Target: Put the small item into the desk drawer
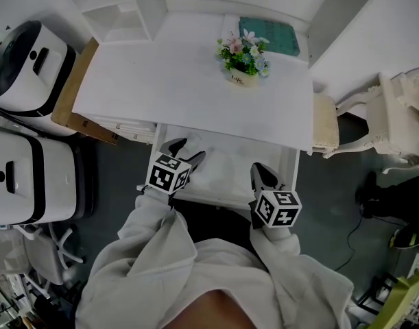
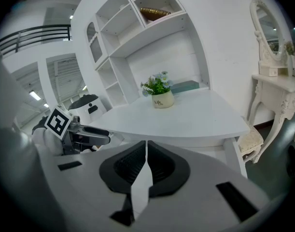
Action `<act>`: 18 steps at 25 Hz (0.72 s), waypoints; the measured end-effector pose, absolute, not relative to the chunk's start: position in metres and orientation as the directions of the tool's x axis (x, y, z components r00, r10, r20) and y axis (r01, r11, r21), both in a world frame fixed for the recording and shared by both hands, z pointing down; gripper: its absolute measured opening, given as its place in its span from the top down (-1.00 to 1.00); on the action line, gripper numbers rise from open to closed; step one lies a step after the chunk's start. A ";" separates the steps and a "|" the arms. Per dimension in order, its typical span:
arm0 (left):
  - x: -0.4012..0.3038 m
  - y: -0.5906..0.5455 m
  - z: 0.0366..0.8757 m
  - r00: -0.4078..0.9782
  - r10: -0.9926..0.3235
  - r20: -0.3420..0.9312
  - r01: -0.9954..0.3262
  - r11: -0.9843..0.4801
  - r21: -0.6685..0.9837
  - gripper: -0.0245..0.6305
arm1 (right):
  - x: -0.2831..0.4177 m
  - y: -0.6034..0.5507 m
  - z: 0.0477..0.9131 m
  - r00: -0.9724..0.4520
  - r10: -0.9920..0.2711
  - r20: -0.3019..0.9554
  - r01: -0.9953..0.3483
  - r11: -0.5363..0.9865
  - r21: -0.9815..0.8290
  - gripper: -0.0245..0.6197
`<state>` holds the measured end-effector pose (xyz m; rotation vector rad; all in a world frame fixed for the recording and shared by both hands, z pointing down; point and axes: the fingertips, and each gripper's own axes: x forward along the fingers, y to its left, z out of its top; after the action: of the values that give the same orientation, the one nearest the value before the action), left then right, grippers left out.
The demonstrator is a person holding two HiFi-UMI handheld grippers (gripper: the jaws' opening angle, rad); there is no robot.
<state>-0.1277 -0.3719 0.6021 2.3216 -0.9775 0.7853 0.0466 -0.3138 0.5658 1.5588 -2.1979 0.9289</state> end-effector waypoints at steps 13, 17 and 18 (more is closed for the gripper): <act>-0.128 -0.373 0.498 0.614 -0.706 0.353 -0.786 -0.590 0.186 0.02 | 0.046 -0.324 0.525 -0.382 -0.817 0.433 -0.917 0.277 -0.286 0.81; -0.129 -0.372 0.475 0.616 -0.743 0.262 -0.786 -0.598 0.157 0.08 | 0.050 -0.324 0.509 -0.381 -0.844 0.378 -0.915 0.287 -0.284 0.81; -0.130 -0.371 0.471 0.613 -0.751 0.246 -0.789 -0.595 0.153 0.12 | 0.051 -0.325 0.505 -0.380 -0.851 0.362 -0.915 0.287 -0.284 0.81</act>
<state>-0.1305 -0.3714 0.4713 2.5939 -1.2619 0.2277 0.0512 -0.3251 0.5048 1.6619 -2.4043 0.6802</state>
